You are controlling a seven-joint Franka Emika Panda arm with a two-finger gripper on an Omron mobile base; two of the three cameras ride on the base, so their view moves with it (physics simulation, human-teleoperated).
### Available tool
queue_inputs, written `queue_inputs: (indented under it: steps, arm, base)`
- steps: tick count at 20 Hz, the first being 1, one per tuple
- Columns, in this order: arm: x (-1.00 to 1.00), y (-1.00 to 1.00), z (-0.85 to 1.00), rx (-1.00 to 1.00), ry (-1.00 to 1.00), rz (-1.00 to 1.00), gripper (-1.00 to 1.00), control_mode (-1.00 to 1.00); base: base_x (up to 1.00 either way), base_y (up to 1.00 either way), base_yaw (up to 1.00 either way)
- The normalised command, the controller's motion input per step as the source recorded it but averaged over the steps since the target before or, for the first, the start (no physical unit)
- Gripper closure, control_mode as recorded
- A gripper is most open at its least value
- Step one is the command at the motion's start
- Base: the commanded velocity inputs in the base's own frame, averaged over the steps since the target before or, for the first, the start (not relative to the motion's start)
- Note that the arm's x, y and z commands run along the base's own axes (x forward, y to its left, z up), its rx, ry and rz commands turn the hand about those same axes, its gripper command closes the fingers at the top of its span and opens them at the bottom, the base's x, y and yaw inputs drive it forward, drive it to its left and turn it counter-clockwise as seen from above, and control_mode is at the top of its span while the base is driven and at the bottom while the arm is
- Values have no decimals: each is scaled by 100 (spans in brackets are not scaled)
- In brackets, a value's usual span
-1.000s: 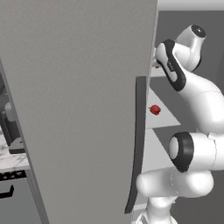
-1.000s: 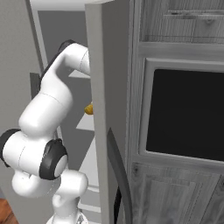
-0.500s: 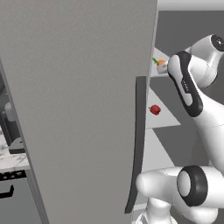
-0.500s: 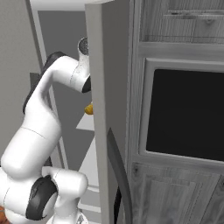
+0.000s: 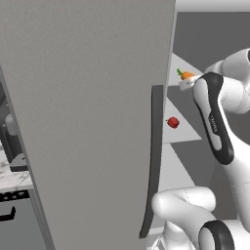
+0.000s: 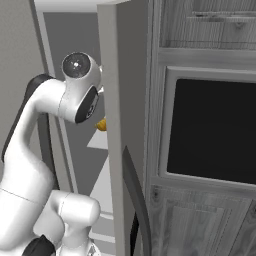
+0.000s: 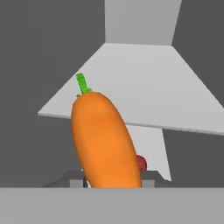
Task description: Take the squash, carrot, and bell pepper from the freezer and place them in the bowl on the counter.
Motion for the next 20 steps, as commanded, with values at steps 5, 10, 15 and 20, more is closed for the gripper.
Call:
queue_inputs:
  steps: [5,10,15,20]
  arm:
    - [-73,6,29,0,13,-2,100,-100]
    - [-78,14,4,0,14,-1,100,-100]
    - [-72,36,0,0,5,0,100,-100]
    - [-66,32,0,0,3,0,100,-100]
  base:
    - [0,0,0]
    - [0,0,0]
    - [0,0,0]
    - [0,0,0]
